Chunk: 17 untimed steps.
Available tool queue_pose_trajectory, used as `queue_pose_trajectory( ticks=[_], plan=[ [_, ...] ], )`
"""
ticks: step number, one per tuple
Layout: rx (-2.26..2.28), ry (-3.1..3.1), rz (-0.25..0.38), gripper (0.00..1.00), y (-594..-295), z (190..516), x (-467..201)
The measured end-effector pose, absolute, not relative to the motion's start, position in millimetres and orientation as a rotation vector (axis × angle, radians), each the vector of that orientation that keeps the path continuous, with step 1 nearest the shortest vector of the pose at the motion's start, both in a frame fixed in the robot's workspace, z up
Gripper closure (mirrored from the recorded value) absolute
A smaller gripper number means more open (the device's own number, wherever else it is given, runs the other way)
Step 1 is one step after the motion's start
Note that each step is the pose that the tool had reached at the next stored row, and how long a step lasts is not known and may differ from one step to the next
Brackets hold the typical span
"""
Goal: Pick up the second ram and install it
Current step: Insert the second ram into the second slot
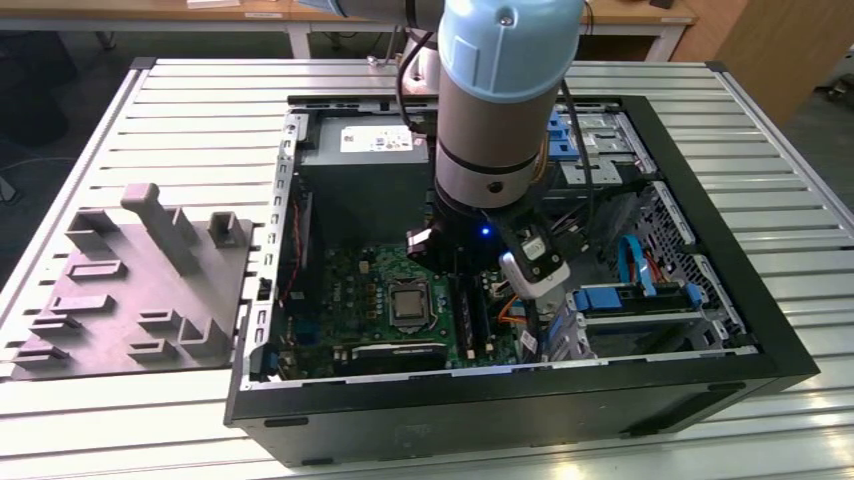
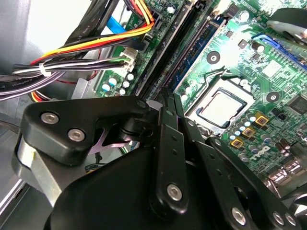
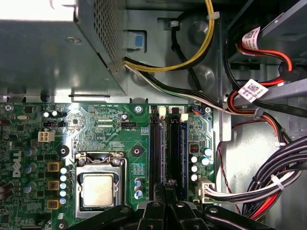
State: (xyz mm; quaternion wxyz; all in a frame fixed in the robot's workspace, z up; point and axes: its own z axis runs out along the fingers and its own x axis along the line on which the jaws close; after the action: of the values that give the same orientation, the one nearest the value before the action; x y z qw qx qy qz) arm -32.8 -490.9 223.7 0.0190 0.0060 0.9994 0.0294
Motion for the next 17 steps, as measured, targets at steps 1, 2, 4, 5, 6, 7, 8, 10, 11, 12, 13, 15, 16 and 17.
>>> queue_pose_trajectory(
  ticks=[1, 2, 4, 5, 6, 7, 8, 10, 11, 12, 13, 15, 16, 17],
  plan=[
    [0.019, 3.102, 0.091, 0.89, -490.9, 223.7, -32.8],
    [0.019, 3.102, 0.091, 0.89, -490.9, 223.7, -32.8],
    [0.019, 3.102, 0.091, 0.89, -490.9, 222.9, -32.8],
    [0.019, 3.102, 0.092, 0.89, -490.9, 222.4, -32.8],
    [0.019, 3.102, 0.091, 0.89, -491.0, 222.2, -32.8],
    [0.019, 3.102, 0.091, 0.89, -491.0, 222.2, -32.8],
    [0.019, 3.102, 0.091, 0.89, -491.0, 222.1, -32.8],
    [0.019, 3.102, 0.092, 0.89, -491.0, 222.0, -32.8],
    [0.019, 3.102, 0.092, 0.89, -490.9, 221.9, -32.8],
    [0.019, 3.102, 0.092, 0.89, -490.9, 221.6, -32.8],
    [0.019, 3.102, 0.093, 0.89, -490.9, 221.0, -32.8],
    [0.019, 3.102, 0.092, 0.89, -490.9, 220.1, -32.8],
    [0.019, 3.102, 0.092, 0.89, -490.9, 219.7, -32.9],
    [0.019, 3.102, 0.092, 0.89, -491.0, 219.6, -32.9]
  ],
)
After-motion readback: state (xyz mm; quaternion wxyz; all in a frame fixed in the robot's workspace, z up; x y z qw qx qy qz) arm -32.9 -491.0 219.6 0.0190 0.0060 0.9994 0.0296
